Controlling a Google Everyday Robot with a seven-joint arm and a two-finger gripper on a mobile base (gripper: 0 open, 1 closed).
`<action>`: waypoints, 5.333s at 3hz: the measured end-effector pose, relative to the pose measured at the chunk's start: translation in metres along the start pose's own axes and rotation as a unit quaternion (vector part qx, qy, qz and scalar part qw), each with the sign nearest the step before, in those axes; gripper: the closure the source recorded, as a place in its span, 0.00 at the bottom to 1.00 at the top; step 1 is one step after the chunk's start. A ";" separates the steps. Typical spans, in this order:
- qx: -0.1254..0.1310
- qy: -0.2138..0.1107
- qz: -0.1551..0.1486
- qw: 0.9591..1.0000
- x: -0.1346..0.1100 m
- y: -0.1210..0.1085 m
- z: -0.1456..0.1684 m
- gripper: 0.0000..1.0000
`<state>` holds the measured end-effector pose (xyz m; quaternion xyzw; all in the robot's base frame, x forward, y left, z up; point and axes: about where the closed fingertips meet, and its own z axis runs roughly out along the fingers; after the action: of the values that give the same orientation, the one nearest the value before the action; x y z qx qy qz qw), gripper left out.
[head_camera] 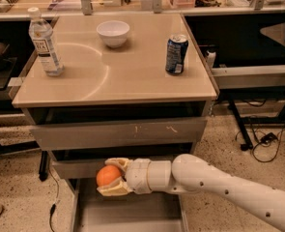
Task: Pick orange from bottom drawer and place on counter
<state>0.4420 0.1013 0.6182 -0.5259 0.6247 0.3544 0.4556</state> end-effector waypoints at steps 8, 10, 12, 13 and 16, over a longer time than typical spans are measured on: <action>0.078 -0.036 -0.108 0.990 -0.251 -0.126 -0.098 1.00; 0.082 -0.031 -0.092 0.992 -0.257 -0.208 -0.101 1.00; 0.070 -0.017 -0.066 0.995 -0.237 -0.272 -0.073 1.00; 0.056 -0.013 -0.054 0.997 -0.224 -0.288 -0.052 1.00; 0.043 -0.010 -0.045 0.998 -0.214 -0.291 -0.038 0.59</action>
Offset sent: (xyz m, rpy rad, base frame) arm -0.0187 -0.0202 0.1567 0.0855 -0.1329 -0.0773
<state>0.7264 0.0811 0.8429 -0.5296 0.6106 0.3113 0.4997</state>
